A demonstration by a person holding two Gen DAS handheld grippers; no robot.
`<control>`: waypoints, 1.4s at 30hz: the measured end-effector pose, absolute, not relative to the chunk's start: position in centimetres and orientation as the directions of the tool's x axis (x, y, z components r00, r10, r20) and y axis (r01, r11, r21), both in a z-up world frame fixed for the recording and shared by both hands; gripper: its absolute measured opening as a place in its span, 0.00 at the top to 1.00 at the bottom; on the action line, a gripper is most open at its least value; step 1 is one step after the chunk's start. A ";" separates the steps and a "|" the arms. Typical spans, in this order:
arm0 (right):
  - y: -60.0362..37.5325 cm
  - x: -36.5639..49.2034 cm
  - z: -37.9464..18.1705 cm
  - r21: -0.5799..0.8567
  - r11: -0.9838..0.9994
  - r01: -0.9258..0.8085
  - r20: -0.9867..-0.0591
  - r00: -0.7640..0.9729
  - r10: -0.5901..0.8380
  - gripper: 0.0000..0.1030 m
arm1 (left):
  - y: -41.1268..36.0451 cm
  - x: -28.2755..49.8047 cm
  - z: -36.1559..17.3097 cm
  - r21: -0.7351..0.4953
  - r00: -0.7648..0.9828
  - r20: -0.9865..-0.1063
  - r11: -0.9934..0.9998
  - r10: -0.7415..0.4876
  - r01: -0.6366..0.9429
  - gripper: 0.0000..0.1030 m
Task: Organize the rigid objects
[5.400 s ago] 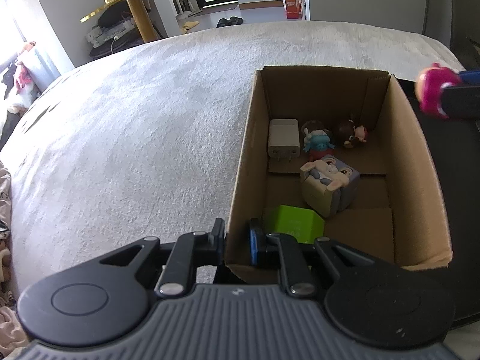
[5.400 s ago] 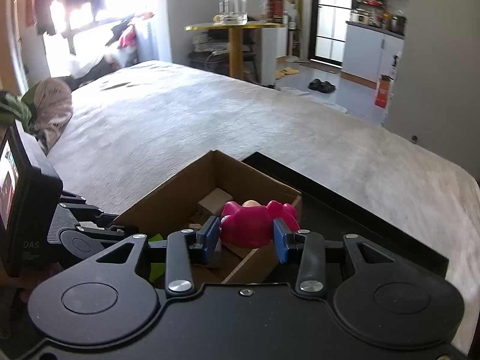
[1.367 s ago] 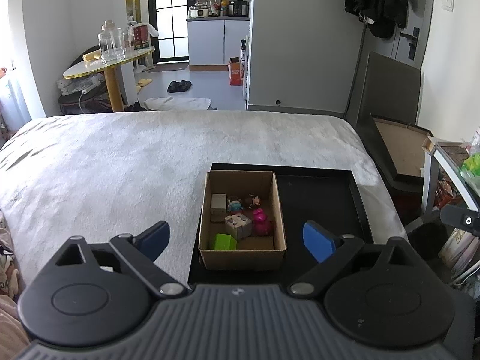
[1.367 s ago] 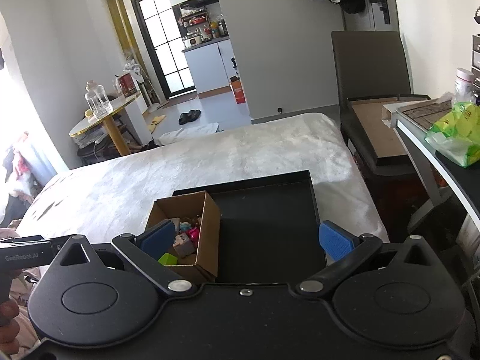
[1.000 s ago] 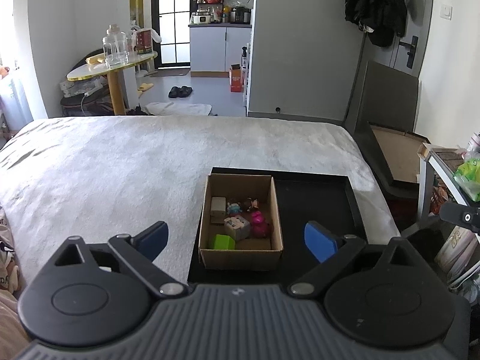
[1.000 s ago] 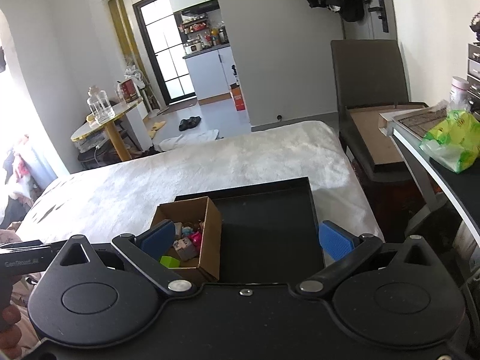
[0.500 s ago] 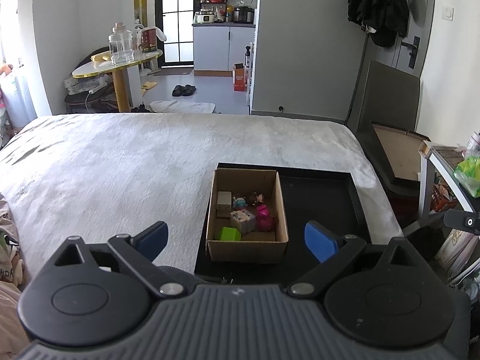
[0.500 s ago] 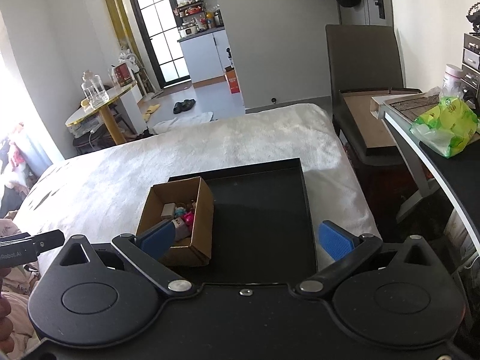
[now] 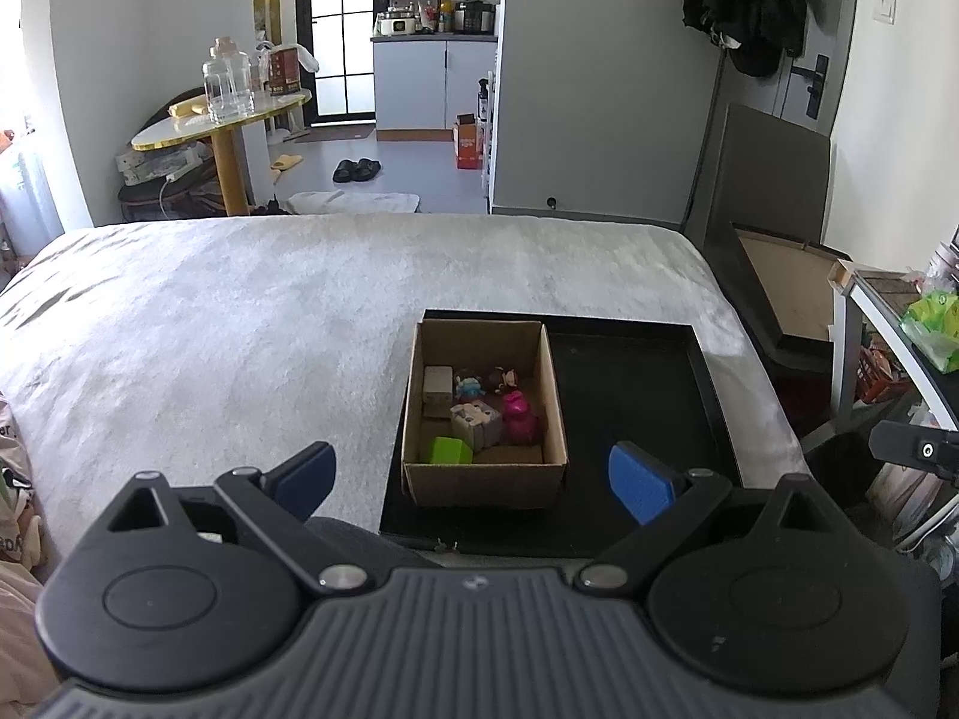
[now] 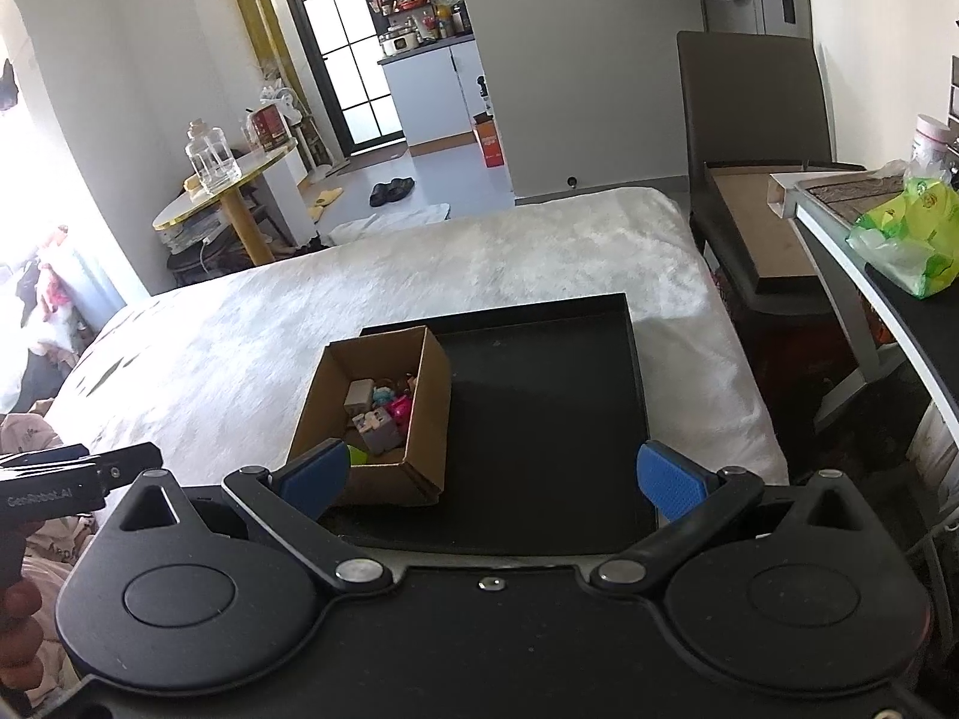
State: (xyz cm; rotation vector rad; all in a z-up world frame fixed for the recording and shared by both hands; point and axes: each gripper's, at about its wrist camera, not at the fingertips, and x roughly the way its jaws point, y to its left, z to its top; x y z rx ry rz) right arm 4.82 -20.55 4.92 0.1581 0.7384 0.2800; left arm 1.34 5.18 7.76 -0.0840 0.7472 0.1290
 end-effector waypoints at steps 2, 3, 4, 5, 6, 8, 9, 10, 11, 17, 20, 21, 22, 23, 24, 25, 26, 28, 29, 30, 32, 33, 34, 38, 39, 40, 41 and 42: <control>-20.5 4.8 5.0 0.237 0.951 -0.198 -0.641 0.704 0.306 0.00 | 5.1 1.3 7.6 -0.029 0.725 -0.683 0.989 0.087 -0.146 0.06; -20.5 4.7 4.9 0.239 0.951 -0.197 -0.640 0.704 0.307 0.00 | 5.1 1.3 7.6 -0.029 0.725 -0.683 0.989 0.087 -0.146 0.06; -20.5 4.8 4.9 0.240 0.950 -0.198 -0.640 0.704 0.308 0.00 | 5.1 1.3 7.6 -0.029 0.724 -0.684 0.989 0.087 -0.146 0.06; -20.5 4.7 4.9 0.241 0.950 -0.199 -0.640 0.703 0.310 0.00 | 5.1 1.4 7.6 -0.029 0.724 -0.684 0.989 0.087 -0.146 0.06; -20.4 4.7 4.9 0.242 0.949 -0.201 -0.640 0.702 0.312 0.00 | 5.1 1.4 7.6 -0.028 0.724 -0.684 0.989 0.087 -0.146 0.06; -20.3 4.6 4.8 0.243 0.948 -0.204 -0.642 0.699 0.315 0.00 | 5.0 1.4 7.5 -0.028 0.722 -0.686 0.989 0.087 -0.146 0.06; -20.3 4.6 4.8 0.244 0.948 -0.206 -0.642 0.698 0.317 0.00 | 5.1 1.4 7.4 -0.030 0.720 -0.688 0.989 0.086 -0.147 0.06; -20.3 4.6 4.8 0.243 0.948 -0.208 -0.643 0.697 0.318 0.00 | 5.1 1.4 7.3 -0.032 0.718 -0.690 0.988 0.086 -0.148 0.06; -20.2 4.6 4.8 0.242 0.948 -0.209 -0.643 0.696 0.318 0.00 | 5.1 1.4 7.2 -0.033 0.717 -0.692 0.988 0.085 -0.149 0.06; -20.2 4.7 4.7 0.242 0.946 -0.214 -0.647 0.692 0.322 0.00 | 5.2 1.6 7.0 -0.035 0.712 -0.698 0.989 0.081 -0.147 0.06; -20.1 4.7 4.6 0.240 0.947 -0.214 -0.647 0.692 0.321 0.00 | 5.2 1.6 7.0 -0.034 0.712 -0.697 0.988 0.083 -0.148 0.06; -20.1 4.7 4.6 0.240 0.947 -0.214 -0.647 0.692 0.320 0.00 | 5.2 1.6 7.0 -0.034 0.712 -0.698 0.988 0.082 -0.148 0.06; -20.1 4.7 4.6 0.241 0.947 -0.213 -0.648 0.692 0.320 0.00 | 5.2 1.6 7.0 -0.035 0.712 -0.698 0.988 0.082 -0.148 0.06; -20.1 4.6 4.7 0.242 0.947 -0.213 -0.649 0.690 0.321 0.00 | 5.2 1.6 7.0 -0.035 0.712 -0.697 0.988 0.082 -0.148 0.06; -20.2 4.7 4.7 0.243 0.946 -0.213 -0.649 0.689 0.322 0.00 | 5.2 1.6 7.0 -0.035 0.712 -0.698 0.988 0.082 -0.148 0.06; -20.2 4.7 4.7 0.243 0.946 -0.213 -0.650 0.688 0.322 0.00 | 5.2 1.6 7.0 -0.035 0.712 -0.697 0.988 0.082 -0.148 0.06; -20.2 4.7 4.7 0.242 0.947 -0.212 -0.652 0.688 0.320 0.00 | 5.2 1.6 7.0 -0.035 0.712 -0.698 0.988 0.082 -0.147 0.06; -20.2 4.7 4.7 0.241 0.947 -0.213 -0.651 0.688 0.321 0.00 | 5.2 1.6 7.0 -0.035 0.712 -0.697 0.988 0.082 -0.148 0.06; -20.2 4.7 4.7 0.241 0.947 -0.213 -0.651 0.688 0.321 0.00 | 5.2 1.6 7.0 -0.035 0.712 -0.697 0.988 0.082 -0.148 0.06; -20.2 4.7 4.7 0.241 0.947 -0.212 -0.651 0.689 0.320 0.00 | 5.2 1.6 7.0 -0.036 0.712 -0.698 0.988 0.081 -0.148 0.06; -20.2 4.7 4.7 0.242 0.947 -0.212 -0.652 0.687 0.321 0.00 | 5.2 1.6 7.0 -0.037 0.712 -0.698 0.988 0.080 -0.148 0.06; -20.2 4.7 4.7 0.242 0.947 -0.212 -0.652 0.687 0.321 0.00 | 5.3 1.5 6.9 -0.037 0.711 -0.698 0.988 0.080 -0.148 0.06; -20.2 4.7 4.7 0.242 0.947 -0.213 -0.651 0.688 0.321 0.00 | 5.3 1.5 6.9 -0.037 0.711 -0.698 0.988 0.081 -0.149 0.06; -20.2 4.7 4.7 0.242 0.947 -0.214 -0.651 0.688 0.321 0.00 | 5.3 1.4 6.9 -0.038 0.711 -0.698 0.988 0.081 -0.150 0.06; -20.2 4.7 4.7 0.241 0.947 -0.213 -0.650 0.688 0.321 0.00 | 5.3 1.4 6.9 -0.037 0.712 -0.698 0.988 0.080 -0.148 0.06; -20.2 4.7 4.7 0.240 0.947 -0.215 -0.649 0.689 0.322 0.00 | 5.3 1.4 6.9 -0.038 0.711 -0.698 0.988 0.080 -0.148 0.06; -20.2 4.7 4.8 0.239 0.946 -0.217 -0.648 0.690 0.322 0.00 | 5.3 1.4 6.9 -0.038 0.712 -0.698 0.988 0.081 -0.150 0.06; -20.2 4.8 4.8 0.238 0.947 -0.217 -0.648 0.690 0.321 0.00 | 5.3 1.4 6.9 -0.039 0.711 -0.698 0.988 0.080 -0.149 0.06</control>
